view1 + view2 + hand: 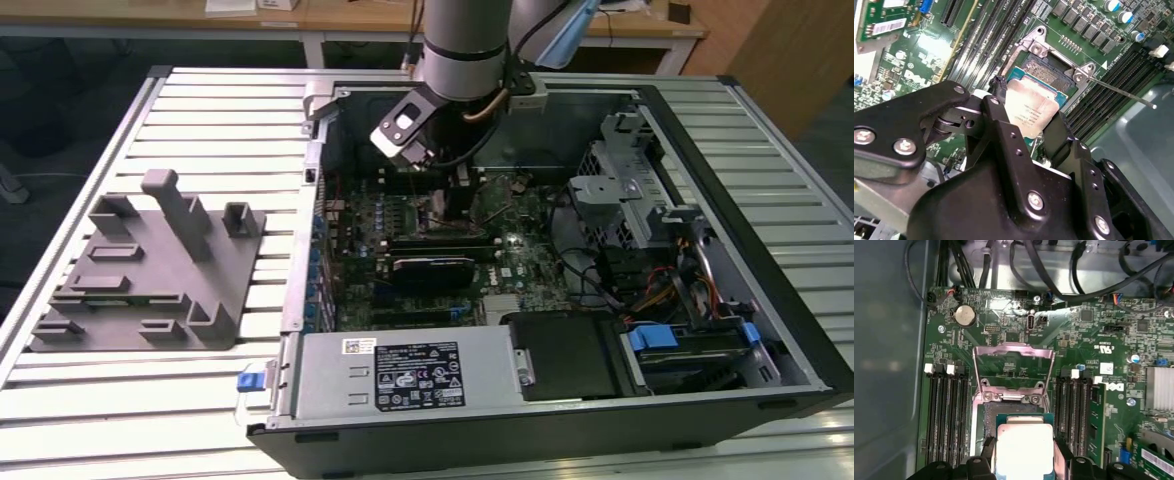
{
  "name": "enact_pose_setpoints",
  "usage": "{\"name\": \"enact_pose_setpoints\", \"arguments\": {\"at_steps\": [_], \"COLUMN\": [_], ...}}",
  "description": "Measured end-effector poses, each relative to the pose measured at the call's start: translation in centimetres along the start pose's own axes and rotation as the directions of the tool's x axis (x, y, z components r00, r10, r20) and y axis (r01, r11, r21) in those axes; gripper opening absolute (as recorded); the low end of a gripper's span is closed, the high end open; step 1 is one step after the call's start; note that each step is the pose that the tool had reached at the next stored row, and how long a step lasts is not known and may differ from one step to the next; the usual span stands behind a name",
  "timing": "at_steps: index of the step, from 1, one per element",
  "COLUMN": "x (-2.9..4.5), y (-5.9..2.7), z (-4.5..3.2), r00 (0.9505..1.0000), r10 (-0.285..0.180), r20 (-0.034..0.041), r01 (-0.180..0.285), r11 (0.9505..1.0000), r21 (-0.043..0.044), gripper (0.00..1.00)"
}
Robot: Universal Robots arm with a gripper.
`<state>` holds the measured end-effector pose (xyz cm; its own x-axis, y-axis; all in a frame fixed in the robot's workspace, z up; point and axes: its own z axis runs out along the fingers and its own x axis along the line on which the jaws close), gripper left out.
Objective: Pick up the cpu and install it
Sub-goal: 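Place the cpu into insertion slot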
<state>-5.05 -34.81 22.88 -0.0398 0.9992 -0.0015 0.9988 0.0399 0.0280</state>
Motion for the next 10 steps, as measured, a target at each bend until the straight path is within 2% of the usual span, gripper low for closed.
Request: {"name": "enact_pose_setpoints", "arguments": {"at_steps": [10], "x": [1.03], "y": [-0.12], "z": [1.08], "r00": [0.9999], "r10": [-0.001], "r20": [0.0139], "r01": [0.001], "r11": [1.0000], "r21": [0.0005], "gripper": [0.54]}}
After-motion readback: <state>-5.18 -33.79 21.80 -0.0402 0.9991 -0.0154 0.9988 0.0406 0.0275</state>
